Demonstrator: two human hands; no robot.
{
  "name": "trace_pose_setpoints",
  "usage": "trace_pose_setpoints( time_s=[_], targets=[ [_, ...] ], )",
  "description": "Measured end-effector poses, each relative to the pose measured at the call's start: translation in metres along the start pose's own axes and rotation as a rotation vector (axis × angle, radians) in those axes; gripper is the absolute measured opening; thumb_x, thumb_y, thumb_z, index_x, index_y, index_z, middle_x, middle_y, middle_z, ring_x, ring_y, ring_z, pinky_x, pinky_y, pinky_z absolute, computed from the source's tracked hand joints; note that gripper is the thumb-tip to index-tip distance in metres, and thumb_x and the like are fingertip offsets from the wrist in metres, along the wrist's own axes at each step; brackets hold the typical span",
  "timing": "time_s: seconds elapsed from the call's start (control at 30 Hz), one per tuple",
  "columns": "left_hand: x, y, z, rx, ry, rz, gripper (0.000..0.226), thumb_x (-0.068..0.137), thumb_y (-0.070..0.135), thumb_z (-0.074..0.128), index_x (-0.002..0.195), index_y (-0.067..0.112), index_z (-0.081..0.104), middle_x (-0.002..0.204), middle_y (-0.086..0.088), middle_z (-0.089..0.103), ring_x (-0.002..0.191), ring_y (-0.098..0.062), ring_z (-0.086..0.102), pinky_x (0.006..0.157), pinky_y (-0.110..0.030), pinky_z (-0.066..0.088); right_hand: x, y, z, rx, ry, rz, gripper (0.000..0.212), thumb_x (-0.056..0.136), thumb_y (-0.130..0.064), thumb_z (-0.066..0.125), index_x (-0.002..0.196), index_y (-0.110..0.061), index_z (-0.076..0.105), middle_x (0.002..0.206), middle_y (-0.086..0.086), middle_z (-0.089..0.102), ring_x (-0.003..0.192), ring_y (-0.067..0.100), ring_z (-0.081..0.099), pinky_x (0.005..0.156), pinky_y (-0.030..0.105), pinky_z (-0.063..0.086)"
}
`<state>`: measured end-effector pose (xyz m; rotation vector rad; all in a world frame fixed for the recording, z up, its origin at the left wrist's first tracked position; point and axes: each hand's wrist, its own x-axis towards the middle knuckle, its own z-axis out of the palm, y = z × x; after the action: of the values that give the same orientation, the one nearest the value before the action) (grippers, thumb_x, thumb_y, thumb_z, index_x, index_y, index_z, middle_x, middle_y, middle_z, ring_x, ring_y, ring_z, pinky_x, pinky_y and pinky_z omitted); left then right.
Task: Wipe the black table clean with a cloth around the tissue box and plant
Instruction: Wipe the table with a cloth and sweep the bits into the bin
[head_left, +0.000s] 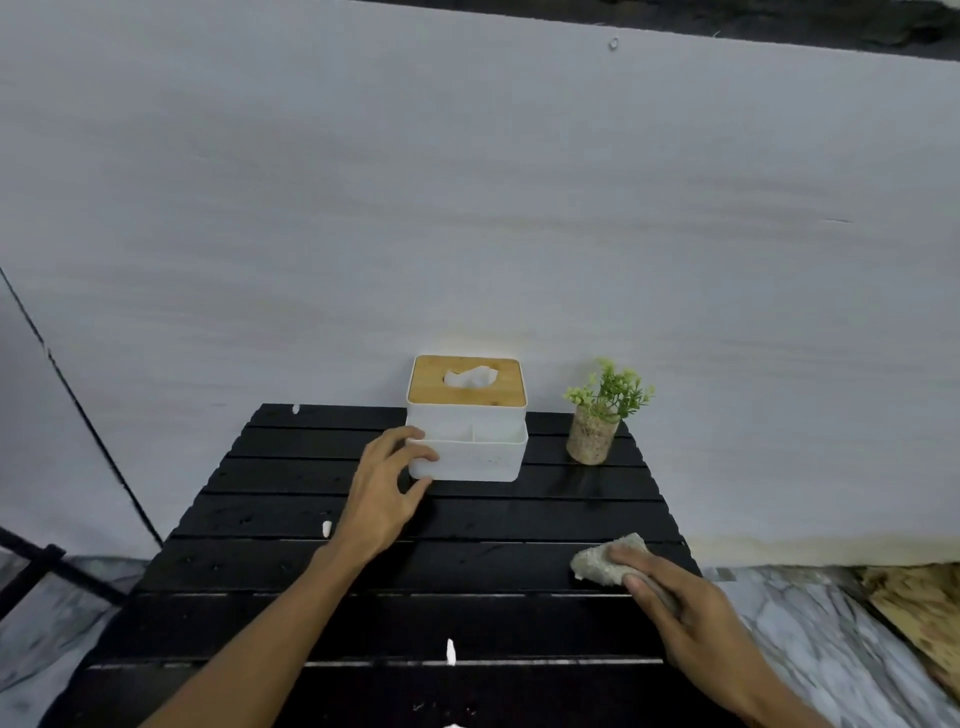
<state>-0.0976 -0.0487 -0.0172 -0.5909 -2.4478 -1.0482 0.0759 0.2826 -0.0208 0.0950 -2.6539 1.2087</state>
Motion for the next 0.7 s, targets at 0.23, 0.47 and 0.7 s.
trace_pose_setpoints(
  time_s=[0.23, 0.47, 0.7],
  targets=[
    [0.005, -0.002, 0.012, -0.006, 0.084, -0.009, 0.014, 0.085, 0.004, 0.07, 0.089, 0.016, 0.074, 0.115, 0.002, 0.056, 0.104, -0.016, 0.053, 0.085, -0.034, 0.051, 0.017, -0.014, 0.006, 0.233, 0.19, 0.169, 0.027, 0.104, -0.039, 0.047, 0.115, -0.04, 0.071, 0.077, -0.001, 0.074, 0.047, 0.011, 0.048, 0.047, 0.025, 0.042],
    [0.006, -0.001, 0.003, -0.04, 0.146, 0.01, 0.018, 0.082, -0.002, 0.07, 0.084, 0.015, 0.075, 0.108, 0.001, 0.058, 0.098, -0.021, 0.057, 0.074, -0.043, 0.056, 0.055, 0.028, 0.042, -0.288, 0.078, 0.095, 0.038, 0.107, -0.039, 0.037, 0.139, -0.028, 0.055, 0.141, -0.006, 0.056, 0.139, 0.019, 0.045, 0.114, 0.041, 0.04],
    [0.013, 0.017, -0.046, -0.159, 0.208, -0.042, 0.014, 0.084, 0.003, 0.07, 0.084, 0.016, 0.076, 0.108, 0.006, 0.052, 0.096, -0.02, 0.062, 0.084, -0.034, 0.057, 0.076, -0.028, 0.074, -0.197, -0.026, -0.029, 0.027, 0.109, -0.032, 0.038, 0.128, -0.022, 0.054, 0.11, -0.007, 0.048, 0.1, 0.016, 0.054, 0.086, 0.033, 0.048]
  ],
)
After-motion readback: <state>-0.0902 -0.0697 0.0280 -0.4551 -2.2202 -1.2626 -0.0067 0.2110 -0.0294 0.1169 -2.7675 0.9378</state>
